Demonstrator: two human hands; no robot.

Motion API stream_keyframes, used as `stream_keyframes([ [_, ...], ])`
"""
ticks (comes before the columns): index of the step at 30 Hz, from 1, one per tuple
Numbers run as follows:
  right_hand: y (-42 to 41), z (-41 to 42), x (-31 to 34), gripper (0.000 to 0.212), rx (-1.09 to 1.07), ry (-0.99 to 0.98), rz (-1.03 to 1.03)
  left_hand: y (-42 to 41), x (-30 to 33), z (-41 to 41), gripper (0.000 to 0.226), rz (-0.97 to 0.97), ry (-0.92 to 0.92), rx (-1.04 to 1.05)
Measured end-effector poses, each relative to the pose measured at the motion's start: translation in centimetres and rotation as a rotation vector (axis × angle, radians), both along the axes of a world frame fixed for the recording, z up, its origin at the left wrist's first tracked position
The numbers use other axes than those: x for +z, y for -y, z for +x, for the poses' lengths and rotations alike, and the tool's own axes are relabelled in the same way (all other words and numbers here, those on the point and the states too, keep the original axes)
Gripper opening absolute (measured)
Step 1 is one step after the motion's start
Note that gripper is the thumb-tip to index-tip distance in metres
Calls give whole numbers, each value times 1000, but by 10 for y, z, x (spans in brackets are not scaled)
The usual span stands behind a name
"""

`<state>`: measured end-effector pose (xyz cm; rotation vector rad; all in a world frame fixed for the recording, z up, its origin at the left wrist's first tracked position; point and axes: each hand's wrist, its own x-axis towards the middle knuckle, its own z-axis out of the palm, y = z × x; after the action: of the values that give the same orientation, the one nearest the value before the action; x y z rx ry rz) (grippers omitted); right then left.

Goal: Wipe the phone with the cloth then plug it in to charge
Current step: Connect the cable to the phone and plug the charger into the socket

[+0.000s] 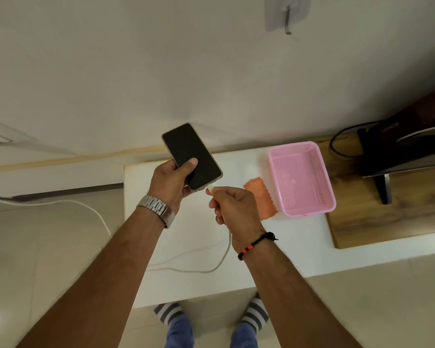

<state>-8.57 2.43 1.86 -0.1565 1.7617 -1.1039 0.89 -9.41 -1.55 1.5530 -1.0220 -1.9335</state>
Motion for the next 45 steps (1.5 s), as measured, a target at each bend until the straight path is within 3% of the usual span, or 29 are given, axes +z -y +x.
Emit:
stream_keyframes([
  [5, -6, 4, 14, 18, 130, 137, -108, 3, 11, 4, 24, -1, -129, 68],
  [8, -11, 11, 24, 19, 159, 161, -158, 4, 18, 9, 48, 157, -443, 77],
  [11, -15, 17, 33, 22, 143, 200, -211, 6, 28, 10, 45, 252, -660, 10],
  [12, -16, 18, 35, 22, 141, 193, -213, 7, 29, 9, 46, 265, -666, 4],
  [16, -18, 25, 37, 24, 146, 103, -161, 11, 28, 7, 100, 317, -696, -12],
  [21, -20, 31, 36, 22, 112, 26, -158, 11, 24, 4, 94, 357, -809, -5],
  [28, -18, 27, 35, 21, 122, -9, -172, 8, 26, 2, 84, 329, -780, -38],
  [37, -20, 29, 29, 19, 206, -35, -169, 11, 20, 10, 91, 292, -718, -61],
  [41, -19, 16, 17, 15, 226, 4, -95, 8, 14, 28, 103, 224, -480, -153],
  [45, 4, 10, -4, 21, 127, 49, -110, -5, 0, 46, 61, 112, -83, -101],
])
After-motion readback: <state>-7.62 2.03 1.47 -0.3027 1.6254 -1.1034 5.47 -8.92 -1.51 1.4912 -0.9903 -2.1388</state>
